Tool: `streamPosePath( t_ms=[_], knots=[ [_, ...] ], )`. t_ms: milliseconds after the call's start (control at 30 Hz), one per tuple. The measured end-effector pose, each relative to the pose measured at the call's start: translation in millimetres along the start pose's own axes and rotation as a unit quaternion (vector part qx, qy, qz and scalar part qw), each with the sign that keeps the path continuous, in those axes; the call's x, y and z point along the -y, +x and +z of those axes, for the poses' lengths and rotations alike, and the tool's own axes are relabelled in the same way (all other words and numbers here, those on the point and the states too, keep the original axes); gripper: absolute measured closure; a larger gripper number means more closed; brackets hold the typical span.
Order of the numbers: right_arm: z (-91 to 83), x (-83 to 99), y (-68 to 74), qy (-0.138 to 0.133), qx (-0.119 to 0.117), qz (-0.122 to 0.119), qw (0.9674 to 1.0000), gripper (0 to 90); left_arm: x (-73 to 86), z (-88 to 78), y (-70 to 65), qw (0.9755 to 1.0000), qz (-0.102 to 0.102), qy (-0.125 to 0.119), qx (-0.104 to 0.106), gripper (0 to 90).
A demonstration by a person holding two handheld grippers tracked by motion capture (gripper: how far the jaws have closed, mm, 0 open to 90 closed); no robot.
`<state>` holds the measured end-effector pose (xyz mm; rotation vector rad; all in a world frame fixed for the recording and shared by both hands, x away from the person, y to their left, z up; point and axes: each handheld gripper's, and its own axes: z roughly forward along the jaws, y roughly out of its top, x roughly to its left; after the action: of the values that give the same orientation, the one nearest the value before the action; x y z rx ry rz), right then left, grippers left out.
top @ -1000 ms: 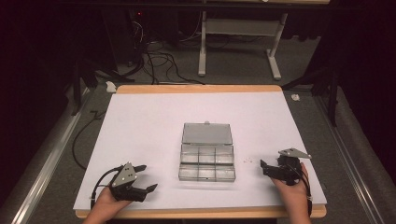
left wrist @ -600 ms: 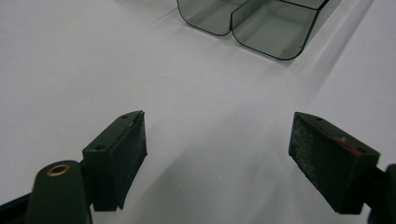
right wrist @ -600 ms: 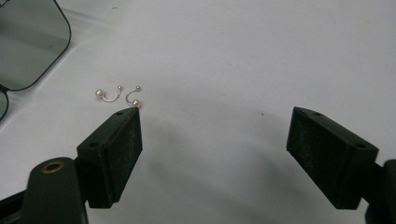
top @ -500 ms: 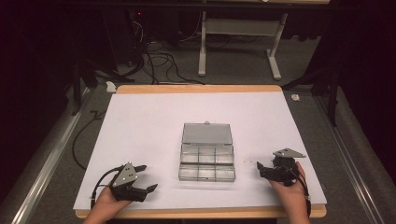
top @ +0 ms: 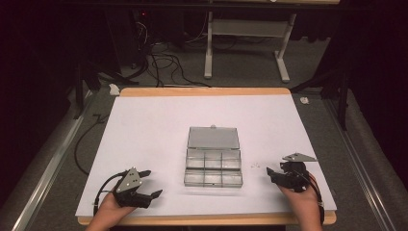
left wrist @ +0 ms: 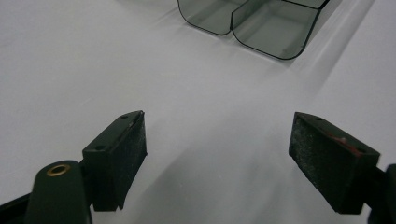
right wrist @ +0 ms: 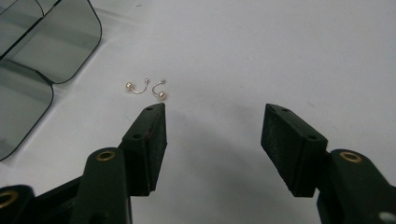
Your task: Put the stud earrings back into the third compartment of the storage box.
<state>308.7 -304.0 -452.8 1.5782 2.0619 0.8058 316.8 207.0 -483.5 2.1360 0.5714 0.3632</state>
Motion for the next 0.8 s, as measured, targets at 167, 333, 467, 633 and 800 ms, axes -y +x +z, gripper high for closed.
streamPosePath(
  t_ms=[167, 333, 467, 633, 800],
  knots=[
    [-4.9, 1.1, -0.1, 0.004, -0.004, 0.013, 0.9999, 49.8, -0.2, 0.2, 0.7, 1.0, -0.002, 0.003, 0.007, 19.7],
    [-4.0, 1.2, 3.4, 0.028, 0.001, 0.01, 0.9995, 52.7, 0.0, -0.3, 0.4, 1.0, 0.001, 0.0, 0.009, 19.6],
    [-1.9, -0.4, 7.7, 0.049, 0.01, -0.007, 0.9987, 52.5, 0.4, -0.9, -0.6, 1.0, 0.004, -0.004, 0.006, 19.5],
    [-0.3, -4.2, 11.4, 0.066, 0.009, -0.015, 0.9976, 48.4, 0.4, -1.0, 0.1, 1.0, 0.0, -0.005, 0.008, 19.3],
    [0.0, -6.6, 14.6, 0.086, 0.008, -0.016, 0.9961, 47.0, 0.5, -1.1, 0.5, 0.9999, 0.0, -0.007, 0.009, 19.2]
  ],
)
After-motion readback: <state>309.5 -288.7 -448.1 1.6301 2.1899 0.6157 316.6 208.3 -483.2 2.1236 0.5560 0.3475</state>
